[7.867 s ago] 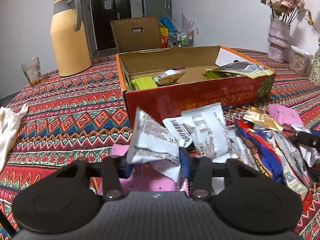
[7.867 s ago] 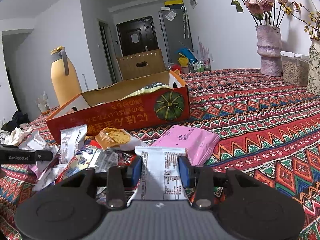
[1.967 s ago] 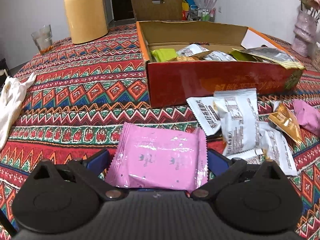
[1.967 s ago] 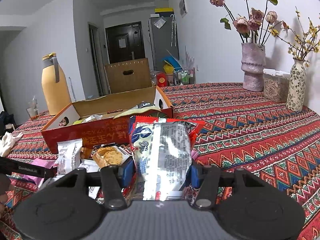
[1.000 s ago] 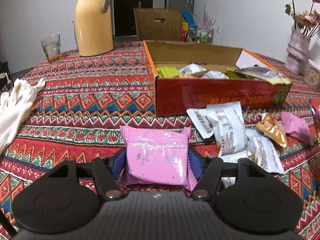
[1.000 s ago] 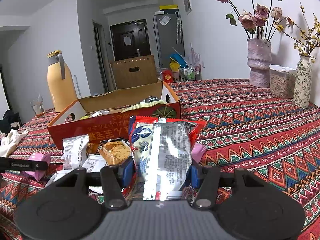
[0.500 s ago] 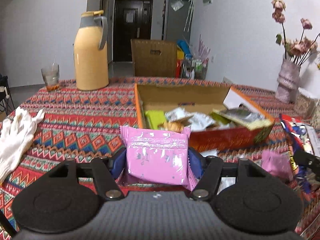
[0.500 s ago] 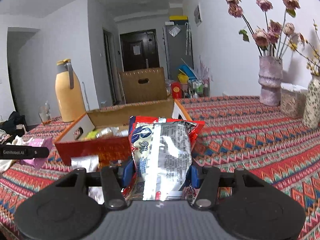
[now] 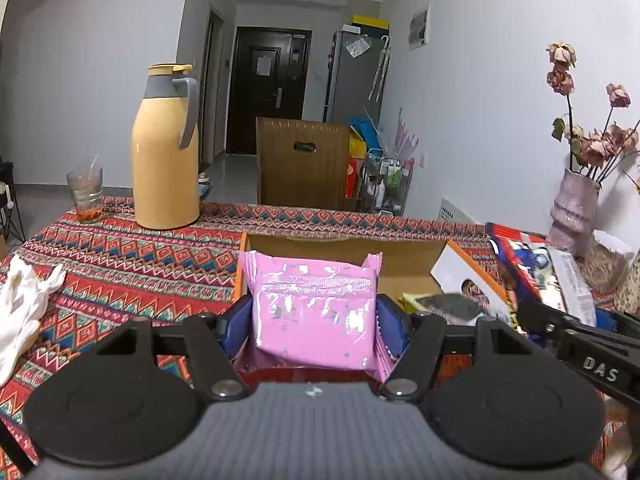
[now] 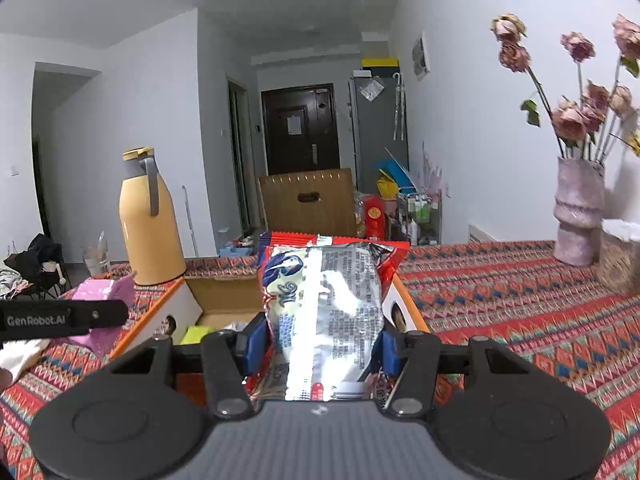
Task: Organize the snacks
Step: 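Carry the pink package and red-and-silver bag over the orange box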
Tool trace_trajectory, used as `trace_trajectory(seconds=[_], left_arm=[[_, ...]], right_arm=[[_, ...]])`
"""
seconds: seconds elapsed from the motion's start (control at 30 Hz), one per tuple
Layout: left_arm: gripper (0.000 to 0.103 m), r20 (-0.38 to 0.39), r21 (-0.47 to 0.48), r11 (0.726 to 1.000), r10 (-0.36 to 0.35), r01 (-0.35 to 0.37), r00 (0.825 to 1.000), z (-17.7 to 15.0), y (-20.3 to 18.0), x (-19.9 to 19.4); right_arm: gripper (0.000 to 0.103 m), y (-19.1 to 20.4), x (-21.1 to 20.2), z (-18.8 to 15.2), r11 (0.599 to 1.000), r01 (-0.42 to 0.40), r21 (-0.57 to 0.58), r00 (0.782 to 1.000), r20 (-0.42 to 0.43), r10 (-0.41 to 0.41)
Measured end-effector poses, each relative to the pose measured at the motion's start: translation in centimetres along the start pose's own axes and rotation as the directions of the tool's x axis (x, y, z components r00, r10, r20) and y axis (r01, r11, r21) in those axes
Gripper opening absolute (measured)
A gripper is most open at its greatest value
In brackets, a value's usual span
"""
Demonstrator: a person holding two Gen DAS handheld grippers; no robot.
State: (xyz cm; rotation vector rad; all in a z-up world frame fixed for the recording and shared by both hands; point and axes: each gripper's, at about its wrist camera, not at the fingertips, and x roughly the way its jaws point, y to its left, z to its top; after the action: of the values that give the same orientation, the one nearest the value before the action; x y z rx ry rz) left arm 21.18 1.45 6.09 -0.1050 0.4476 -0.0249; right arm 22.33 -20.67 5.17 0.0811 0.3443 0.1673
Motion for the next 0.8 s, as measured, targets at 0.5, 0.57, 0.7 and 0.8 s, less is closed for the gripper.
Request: trace_trajectory(seconds=[0.5, 0.57, 0.7, 0.8], left_arm=[[0.065, -0.026, -0.029, 0.998, 0.058, -0.059, 0.998, 1.6, -1.0, 6.5], [0.065, -0.029, -0.026, 0.997, 0.066, -0.067, 0.997, 1.6, -1.0, 7.4], [0.065, -0.025, -0.028, 0.996, 0.080, -0.081, 0.996, 0.9, -1.0, 8.7], [0.065, -0.040, -0.013, 0.996, 0.084, -0.085, 0.996, 0.3, -1.1, 9.6]], right_arm=[[0.054, 0.0, 9.1, 1.6, 1.000, -0.006, 0.002, 0.998, -0.062, 0.006], [0.054, -0.1, 10.2, 1.4, 1.000, -0.004, 0.007, 0.997, -0.073, 0.004], [0.054, -0.1, 11.7, 0.6, 1.000, 0.022, 0.009, 0.997, -0.073, -0.022], [0.054, 0.1, 12.3, 0.0, 1.000, 0.019, -0.014, 0.997, -0.079, -0.021]])
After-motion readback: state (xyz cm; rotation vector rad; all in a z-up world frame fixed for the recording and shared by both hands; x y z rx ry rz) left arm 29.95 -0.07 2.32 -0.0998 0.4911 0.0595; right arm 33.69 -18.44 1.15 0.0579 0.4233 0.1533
